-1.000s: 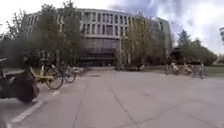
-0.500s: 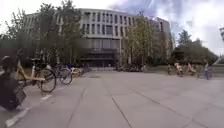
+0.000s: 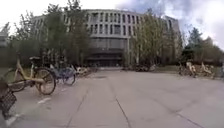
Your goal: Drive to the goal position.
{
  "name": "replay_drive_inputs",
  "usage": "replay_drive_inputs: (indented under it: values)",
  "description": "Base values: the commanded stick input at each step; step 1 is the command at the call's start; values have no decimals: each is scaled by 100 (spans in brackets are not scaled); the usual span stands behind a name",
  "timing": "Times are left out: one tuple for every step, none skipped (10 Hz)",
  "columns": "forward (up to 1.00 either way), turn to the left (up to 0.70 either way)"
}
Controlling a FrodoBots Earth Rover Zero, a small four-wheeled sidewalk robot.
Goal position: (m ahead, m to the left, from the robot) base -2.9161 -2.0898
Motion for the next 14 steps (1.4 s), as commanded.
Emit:
replay_drive_inputs:
  values:
    - [70, 31]
    - [70, 22]
    - [70, 7]
    - [70, 0]
    - [70, -16]
    - [70, -35]
    - [70, -35]
    - [70, -35]
    - [70, -35]
    - [70, -35]
    - [70, -35]
    - [70, -35]
    - [70, -35]
    - [70, -35]
